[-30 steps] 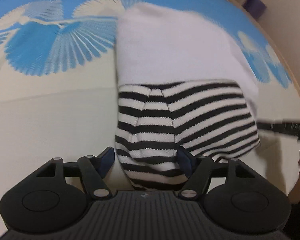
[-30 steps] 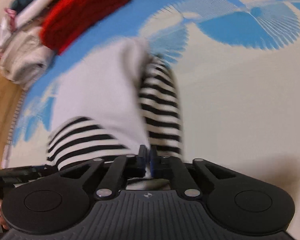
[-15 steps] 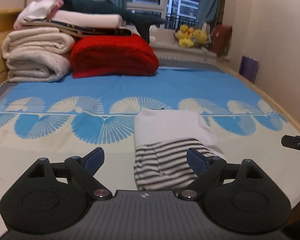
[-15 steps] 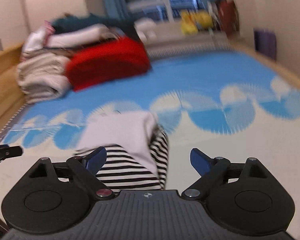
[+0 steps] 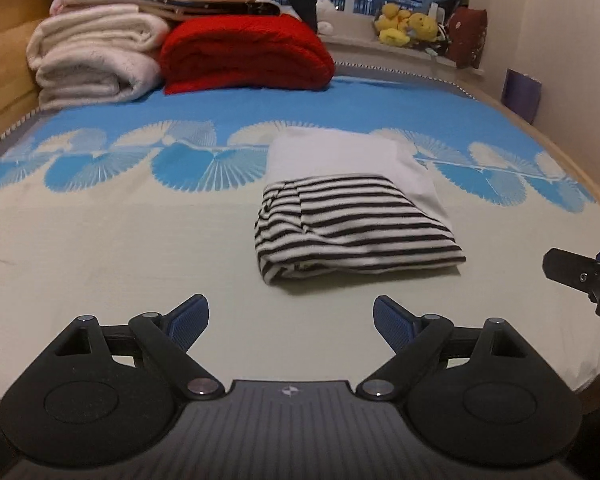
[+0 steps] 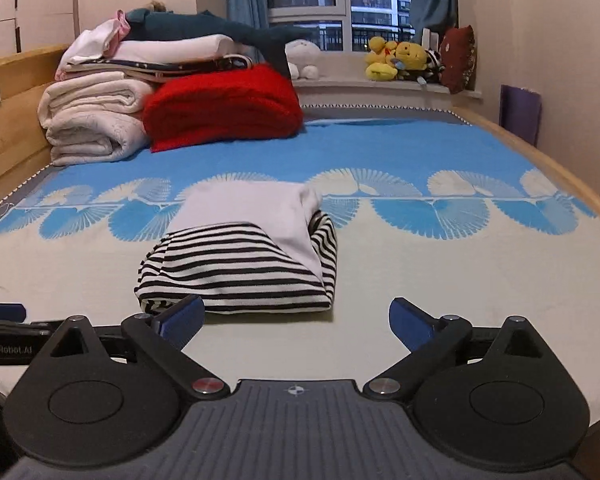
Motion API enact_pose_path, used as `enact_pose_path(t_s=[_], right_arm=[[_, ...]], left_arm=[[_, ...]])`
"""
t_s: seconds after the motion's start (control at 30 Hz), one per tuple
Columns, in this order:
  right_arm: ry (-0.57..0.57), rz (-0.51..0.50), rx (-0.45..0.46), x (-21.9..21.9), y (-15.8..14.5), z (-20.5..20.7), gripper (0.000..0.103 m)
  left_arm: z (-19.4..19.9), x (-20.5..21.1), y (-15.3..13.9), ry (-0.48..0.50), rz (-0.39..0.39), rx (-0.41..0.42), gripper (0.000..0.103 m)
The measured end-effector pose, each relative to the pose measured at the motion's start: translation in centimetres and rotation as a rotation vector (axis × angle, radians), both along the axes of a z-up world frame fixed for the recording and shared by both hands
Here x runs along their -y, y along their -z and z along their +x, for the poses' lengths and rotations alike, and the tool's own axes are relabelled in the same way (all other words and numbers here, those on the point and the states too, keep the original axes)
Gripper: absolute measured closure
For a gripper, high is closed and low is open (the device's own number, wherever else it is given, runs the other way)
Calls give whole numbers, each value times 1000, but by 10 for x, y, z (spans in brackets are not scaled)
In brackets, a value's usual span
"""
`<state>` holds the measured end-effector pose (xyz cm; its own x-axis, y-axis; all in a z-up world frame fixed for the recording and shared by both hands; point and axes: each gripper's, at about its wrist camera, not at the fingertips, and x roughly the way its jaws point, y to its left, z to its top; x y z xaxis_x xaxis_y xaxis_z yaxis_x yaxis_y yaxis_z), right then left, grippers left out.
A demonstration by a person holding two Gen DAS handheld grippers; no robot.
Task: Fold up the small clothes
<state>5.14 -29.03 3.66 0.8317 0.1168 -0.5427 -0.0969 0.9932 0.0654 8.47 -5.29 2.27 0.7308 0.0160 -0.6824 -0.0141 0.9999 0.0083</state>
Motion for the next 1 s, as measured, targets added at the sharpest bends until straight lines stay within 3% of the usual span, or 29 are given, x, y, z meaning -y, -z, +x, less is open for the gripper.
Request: enact_pose_path(t_s=[0.1,0.43,1.0], right_arm=[[6,28,-21,-3,5,8,5],[-36,-28,-11,-28,14,16,5],[-90,-52,3,-49,15,16,4]], left_arm=[[4,-1,3,-13,-21,-3,10],[6,-5,1,-36,-47,2,10],[4,-4,1,-19,-49,13,10]])
